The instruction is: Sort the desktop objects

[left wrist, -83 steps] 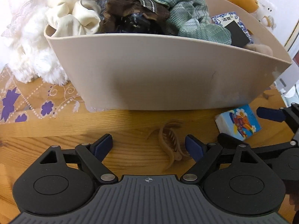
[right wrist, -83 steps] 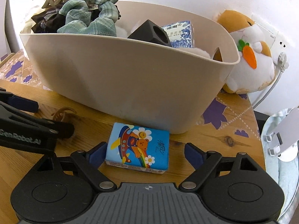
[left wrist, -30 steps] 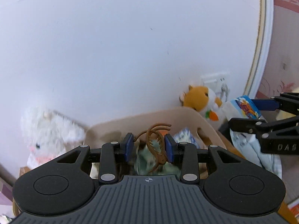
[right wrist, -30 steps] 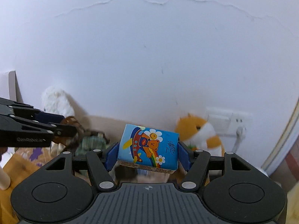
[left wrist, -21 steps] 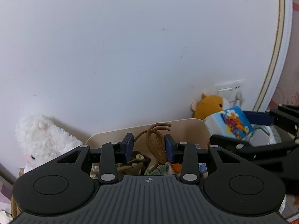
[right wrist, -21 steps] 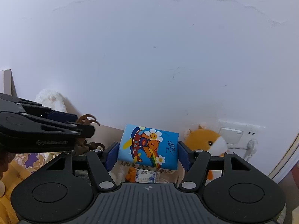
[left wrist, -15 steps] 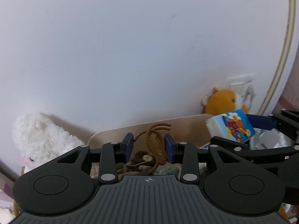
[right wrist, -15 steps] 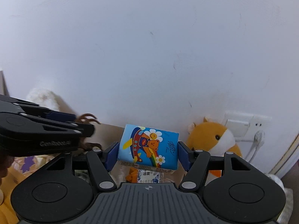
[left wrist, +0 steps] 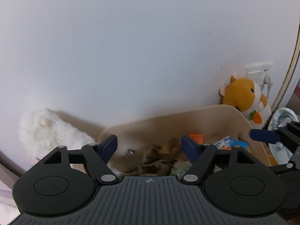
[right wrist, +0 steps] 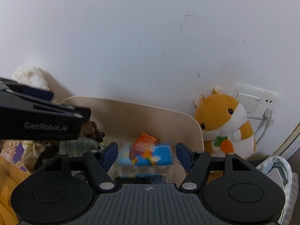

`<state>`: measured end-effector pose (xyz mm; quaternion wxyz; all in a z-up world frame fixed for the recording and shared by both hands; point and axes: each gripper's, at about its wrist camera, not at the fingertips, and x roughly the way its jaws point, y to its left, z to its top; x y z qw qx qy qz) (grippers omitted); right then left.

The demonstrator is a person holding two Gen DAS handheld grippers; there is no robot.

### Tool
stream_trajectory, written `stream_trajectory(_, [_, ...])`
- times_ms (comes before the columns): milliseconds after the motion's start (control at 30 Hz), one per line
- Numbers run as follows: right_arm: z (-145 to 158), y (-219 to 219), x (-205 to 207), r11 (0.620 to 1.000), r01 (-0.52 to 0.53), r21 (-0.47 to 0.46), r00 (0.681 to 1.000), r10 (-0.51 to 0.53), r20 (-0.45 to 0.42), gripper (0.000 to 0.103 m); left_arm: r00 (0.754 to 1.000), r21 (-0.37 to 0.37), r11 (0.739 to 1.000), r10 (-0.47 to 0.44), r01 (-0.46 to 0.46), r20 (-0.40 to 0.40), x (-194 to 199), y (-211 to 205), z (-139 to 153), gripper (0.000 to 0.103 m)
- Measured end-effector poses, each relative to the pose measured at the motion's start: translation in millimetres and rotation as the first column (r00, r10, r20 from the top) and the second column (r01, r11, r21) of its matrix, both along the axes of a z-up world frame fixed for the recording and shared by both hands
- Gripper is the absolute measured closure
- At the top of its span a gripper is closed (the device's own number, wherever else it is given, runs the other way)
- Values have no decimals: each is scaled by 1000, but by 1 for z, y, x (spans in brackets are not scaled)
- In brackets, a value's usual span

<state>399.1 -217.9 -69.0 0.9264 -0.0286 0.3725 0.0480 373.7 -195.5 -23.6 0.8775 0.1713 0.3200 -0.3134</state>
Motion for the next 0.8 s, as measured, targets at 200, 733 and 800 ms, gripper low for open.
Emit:
stream_trajectory(200, [5, -11, -9, 999, 34, 33, 999, -34, -1, 5, 1000, 4, 1000, 11, -12, 22, -6, 9, 9, 22])
stream_trajectory(733, [55, -16, -82, 998, 15, 61, 1000, -16, 16, 0, 998, -22, 998, 51, -51, 24, -78, 70, 55, 22])
stream_trajectory(800, [64, -19, -96, 998, 7, 63, 1000, -7, 12, 0, 998, -20, 998, 59, -58, 16, -91, 79, 65, 22])
